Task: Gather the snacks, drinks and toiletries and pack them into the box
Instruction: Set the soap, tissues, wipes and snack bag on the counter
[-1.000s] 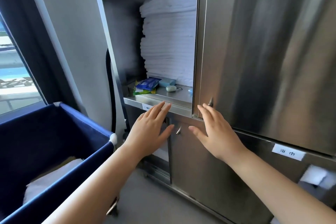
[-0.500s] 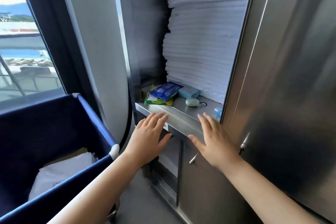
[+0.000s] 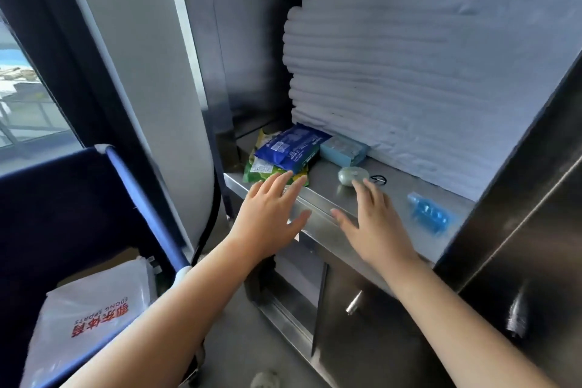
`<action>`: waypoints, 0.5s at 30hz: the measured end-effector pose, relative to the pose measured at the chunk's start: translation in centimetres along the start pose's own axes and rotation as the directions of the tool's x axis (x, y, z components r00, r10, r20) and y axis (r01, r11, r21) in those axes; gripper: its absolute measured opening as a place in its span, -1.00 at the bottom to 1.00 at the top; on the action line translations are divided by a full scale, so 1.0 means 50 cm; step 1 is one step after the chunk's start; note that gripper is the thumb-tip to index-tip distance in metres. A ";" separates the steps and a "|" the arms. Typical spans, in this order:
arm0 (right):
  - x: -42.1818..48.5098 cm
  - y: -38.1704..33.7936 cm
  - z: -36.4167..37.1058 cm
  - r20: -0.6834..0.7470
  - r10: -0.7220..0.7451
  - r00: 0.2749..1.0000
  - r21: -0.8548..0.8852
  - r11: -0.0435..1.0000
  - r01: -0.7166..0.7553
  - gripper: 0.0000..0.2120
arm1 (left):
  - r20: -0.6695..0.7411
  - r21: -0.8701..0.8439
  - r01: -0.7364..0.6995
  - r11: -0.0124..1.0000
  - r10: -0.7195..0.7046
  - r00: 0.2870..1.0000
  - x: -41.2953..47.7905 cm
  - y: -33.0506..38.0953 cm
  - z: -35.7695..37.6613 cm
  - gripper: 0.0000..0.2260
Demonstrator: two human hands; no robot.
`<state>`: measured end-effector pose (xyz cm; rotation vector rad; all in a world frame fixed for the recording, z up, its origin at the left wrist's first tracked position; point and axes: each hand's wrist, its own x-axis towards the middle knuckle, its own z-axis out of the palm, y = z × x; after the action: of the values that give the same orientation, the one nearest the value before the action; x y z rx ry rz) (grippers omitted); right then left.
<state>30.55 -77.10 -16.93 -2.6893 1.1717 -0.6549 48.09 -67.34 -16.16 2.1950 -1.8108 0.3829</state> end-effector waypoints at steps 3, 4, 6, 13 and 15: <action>0.055 0.016 0.048 -0.022 0.068 0.997 -0.030 0.997 -0.069 -0.34 | 0.015 -0.008 -0.086 0.996 0.087 0.996 0.073 -0.030 0.057 -0.42; 0.070 0.022 0.062 -0.032 0.102 0.994 -0.034 0.994 -0.103 -0.35 | 0.025 -0.003 -0.117 0.993 0.117 0.993 0.096 -0.042 0.076 -0.41; 0.103 0.032 0.082 -0.067 0.172 0.983 -0.029 0.984 -0.174 -0.38 | 0.049 -0.003 -0.177 0.984 0.177 0.983 0.144 -0.070 0.108 -0.41; 0.190 0.051 0.122 -0.124 0.343 0.931 0.008 0.939 -0.345 -0.40 | 0.111 -0.094 -0.321 0.942 0.330 0.937 0.291 -0.133 0.187 -0.44; 0.201 0.052 0.131 -0.146 0.365 0.919 0.043 0.931 -0.363 -0.43 | 0.104 -0.133 -0.370 0.919 0.384 0.917 0.315 -0.132 0.203 -0.45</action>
<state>37.76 -86.48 -20.20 -2.3425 1.6422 -0.8085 57.79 -84.21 -20.03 1.8267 -2.2742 0.2123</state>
